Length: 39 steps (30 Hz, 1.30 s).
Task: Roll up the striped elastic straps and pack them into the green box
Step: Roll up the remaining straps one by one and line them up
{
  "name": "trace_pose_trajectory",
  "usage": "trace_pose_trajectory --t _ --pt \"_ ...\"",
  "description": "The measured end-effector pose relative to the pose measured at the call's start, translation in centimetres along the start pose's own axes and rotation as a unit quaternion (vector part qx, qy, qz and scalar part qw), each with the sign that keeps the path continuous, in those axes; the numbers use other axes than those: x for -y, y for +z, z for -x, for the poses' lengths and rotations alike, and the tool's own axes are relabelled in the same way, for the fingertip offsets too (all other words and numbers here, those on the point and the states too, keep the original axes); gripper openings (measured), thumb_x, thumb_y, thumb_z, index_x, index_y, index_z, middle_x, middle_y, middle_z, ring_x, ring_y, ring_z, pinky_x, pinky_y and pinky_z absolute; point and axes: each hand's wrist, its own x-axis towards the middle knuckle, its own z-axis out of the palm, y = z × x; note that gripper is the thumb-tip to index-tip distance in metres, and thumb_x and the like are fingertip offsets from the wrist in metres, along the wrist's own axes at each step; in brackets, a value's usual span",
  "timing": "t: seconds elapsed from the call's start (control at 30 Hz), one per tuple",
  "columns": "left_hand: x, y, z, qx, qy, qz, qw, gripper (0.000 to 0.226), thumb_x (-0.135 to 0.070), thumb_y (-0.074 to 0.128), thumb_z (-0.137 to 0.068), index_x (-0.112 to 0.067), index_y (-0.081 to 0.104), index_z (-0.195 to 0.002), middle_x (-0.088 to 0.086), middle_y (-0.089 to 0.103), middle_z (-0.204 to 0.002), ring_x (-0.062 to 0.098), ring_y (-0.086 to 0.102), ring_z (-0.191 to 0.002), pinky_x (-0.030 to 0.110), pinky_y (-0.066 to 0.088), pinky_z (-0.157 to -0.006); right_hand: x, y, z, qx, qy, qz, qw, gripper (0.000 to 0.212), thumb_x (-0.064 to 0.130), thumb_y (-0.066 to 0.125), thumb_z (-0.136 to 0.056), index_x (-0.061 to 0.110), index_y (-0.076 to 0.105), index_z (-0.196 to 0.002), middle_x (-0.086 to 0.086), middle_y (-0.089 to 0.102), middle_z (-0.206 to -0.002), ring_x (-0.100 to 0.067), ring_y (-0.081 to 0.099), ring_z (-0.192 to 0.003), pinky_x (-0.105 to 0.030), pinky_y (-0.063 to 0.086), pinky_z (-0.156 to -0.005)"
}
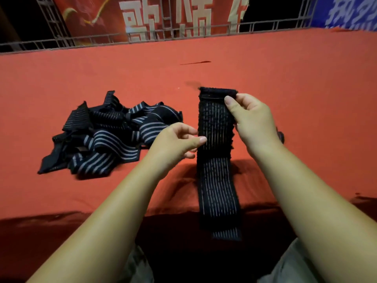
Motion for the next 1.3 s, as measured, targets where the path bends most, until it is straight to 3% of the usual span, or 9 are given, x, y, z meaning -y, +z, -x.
trace_pose_trajectory --t 0.13,0.23,0.33,0.43,0.57,0.83,1.07,1.17,1.3 --pt "3.5 0.8 -0.5 -0.013 -0.021 -0.074 0.997 0.031 -0.012 0.089 -0.087 -0.014 0.059 -0.096 -0.003 0.065 -0.065 0.02 0.061 -0.06 0.039 0.052 -0.065 -2.1 -0.2 -0.9 -0.016 0.014 0.016 1.0 0.01 0.028 0.069 -0.105 0.022 0.076 -0.101 0.018 0.072 -0.072 0.003 0.061 -0.061 -0.016 0.046 -0.056" --pt "4.9 1.2 0.1 0.005 -0.045 -0.102 0.994 0.025 -0.017 0.089 -0.088 -0.013 0.063 -0.087 0.008 0.072 -0.068 0.025 0.067 -0.062 0.044 0.057 -0.066 -3.6 -0.4 -1.2 -0.021 0.031 0.04 0.998 0.009 0.031 0.069 -0.104 0.027 0.075 -0.098 0.02 0.065 -0.064 -0.003 0.053 -0.052 -0.024 0.045 -0.052" --pt "5.7 1.4 1.1 0.046 -0.06 -0.174 0.982 0.023 -0.027 0.089 -0.088 -0.014 0.071 -0.085 0.006 0.078 -0.071 0.017 0.07 -0.062 0.036 0.06 -0.068 -4.9 -0.4 -1.3 -0.027 0.037 0.038 0.998 0.007 0.031 0.07 -0.103 0.03 0.076 -0.1 0.014 0.066 -0.069 -0.01 0.053 -0.053 -0.029 0.047 -0.054" --pt "6.0 1.5 1.8 0.047 -0.059 -0.262 0.962 0.031 -0.042 0.091 -0.083 -0.016 0.074 -0.081 0.0 0.078 -0.071 0.016 0.074 -0.068 0.04 0.062 -0.077 -5.9 -0.3 -1.0 -0.023 0.037 0.042 0.998 0.007 0.03 0.071 -0.102 0.033 0.075 -0.098 0.011 0.068 -0.07 -0.011 0.059 -0.055 -0.033 0.052 -0.057" --pt "5.3 1.9 2.8 0.063 -0.091 -0.344 0.932 0.044 -0.054 0.089 -0.081 -0.012 0.075 -0.076 0.008 0.077 -0.07 0.022 0.065 -0.059 0.038 0.059 -0.067 -6.4 -0.3 -0.7 -0.02 0.05 0.039 0.998 0.011 0.029 0.07 -0.103 0.035 0.072 -0.095 0.009 0.072 -0.078 -0.011 0.071 -0.065 -0.038 0.056 -0.06" --pt "3.6 2.1 3.8 0.094 -0.147 -0.341 0.924 0.043 -0.05 0.094 -0.076 -0.01 0.079 -0.078 0.01 0.073 -0.066 0.021 0.058 -0.054 0.029 0.047 -0.06 -6.4 -1.0 0.4 -0.006 0.067 0.06 0.996 0.01 0.026 0.07 -0.103 0.032 0.072 -0.095 0.008 0.074 -0.083 -0.014 0.076 -0.073 -0.044 0.064 -0.07" --pt "3.3 3.0 4.8 0.077 -0.127 -0.337 0.93 0.03 -0.038 0.091 -0.085 -0.01 0.079 -0.083 0.009 0.076 -0.073 0.03 0.071 -0.065 0.035 0.057 -0.063 -6.4 -1.4 0.9 -0.007 0.073 0.044 0.996 0.008 0.025 0.071 -0.102 0.031 0.073 -0.097 0.009 0.076 -0.089 -0.019 0.081 -0.087 -0.039 0.066 -0.074" --pt "3.1 3.5 5.1 0.07 -0.131 -0.367 0.918 0.053 -0.053 0.091 -0.08 -0.003 0.077 -0.086 0.007 0.059 -0.065 0.026 0.053 -0.055 0.032 0.039 -0.055 -6.5 -1.6 0.9 -0.015 0.078 0.036 0.996 0.01 0.027 0.072 -0.101 0.033 0.072 -0.093 0.008 0.076 -0.09 -0.02 0.081 -0.086 -0.044 0.067 -0.078" --pt "3.0 3.8 5.1 0.081 -0.143 -0.406 0.899 0.063 -0.059 0.093 -0.074 -0.001 0.07 -0.081 0.008 0.055 -0.063 0.026 0.052 -0.056 0.034 0.038 -0.056 -7.0 -1.8 1.0 -0.016 0.079 0.023 0.996 0.007 0.03 0.073 -0.098 0.035 0.074 -0.092 0.007 0.078 -0.093 -0.021 0.081 -0.087 -0.048 0.067 -0.081"
